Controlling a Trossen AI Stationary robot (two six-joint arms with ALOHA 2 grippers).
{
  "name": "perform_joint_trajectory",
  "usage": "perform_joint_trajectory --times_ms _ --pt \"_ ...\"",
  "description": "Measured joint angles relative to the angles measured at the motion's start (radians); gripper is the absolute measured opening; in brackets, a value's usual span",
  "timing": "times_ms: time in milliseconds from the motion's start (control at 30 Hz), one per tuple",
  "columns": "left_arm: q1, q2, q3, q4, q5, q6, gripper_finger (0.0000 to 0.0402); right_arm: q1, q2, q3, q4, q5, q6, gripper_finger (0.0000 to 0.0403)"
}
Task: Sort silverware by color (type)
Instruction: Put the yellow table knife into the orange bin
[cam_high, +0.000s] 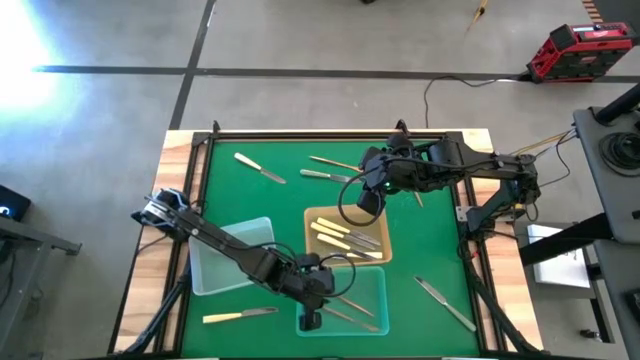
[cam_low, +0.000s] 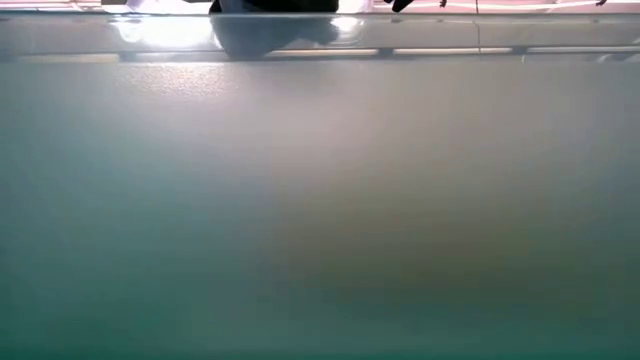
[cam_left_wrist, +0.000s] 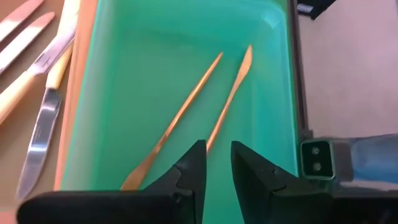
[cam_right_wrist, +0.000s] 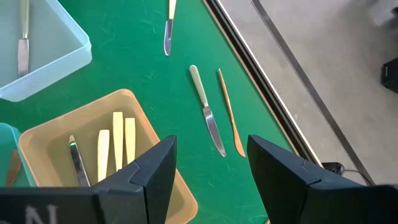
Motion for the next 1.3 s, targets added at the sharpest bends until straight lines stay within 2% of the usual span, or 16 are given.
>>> perform_joint_trajectory --times_ms 200,300,467,567,700,833,1033,1167,1300 --pt "-0.017 -0.085 0.0 -0.134 0.0 -0.002 0.0059 0.0 0.0 0.0 0.0 0.0 0.0 0.0189" --pt "-0.053 -0.145 0.0 -0.248 -0.013 -0.061 0.0059 0.0 0.0 0.0 0.0 0.0 0.0 0.0189" --pt "-0.177 -0.187 -0.008 -0.474 -0.053 -0.218 0.0059 0.0 0.0 0.0 0.0 0.0 0.0 0.0189" --pt "-0.271 -0.187 -0.03 -0.552 -0.052 -0.295 0.0059 0.0 0.0 0.0 0.0 0.0 0.0 0.0189" --pt "-0.339 -0.201 -0.096 -0.556 -0.051 -0.447 0.0059 0.0 0.0 0.0 0.0 0.0 0.0 0.0189" --pt "-0.373 -0.219 -0.172 -0.487 -0.038 -0.632 0.0071 0.0 0.0 0.0 0.0 0.0 0.0 0.0189" --pt "-0.407 -0.219 -0.285 -0.33 0.072 -0.739 0.0121 0.0 0.0 0.0 0.001 0.0 0.0 0.0189" --pt "-0.427 -0.219 -0.34 -0.316 0.109 -0.76 0.0149 0.0 0.0 0.0 0.001 0.0 0.0 0.0189" --pt "-0.448 -0.219 -0.401 -0.309 0.14 -0.786 0.0159 0.0 0.0 0.0 0.001 0.0 0.0 0.0189"
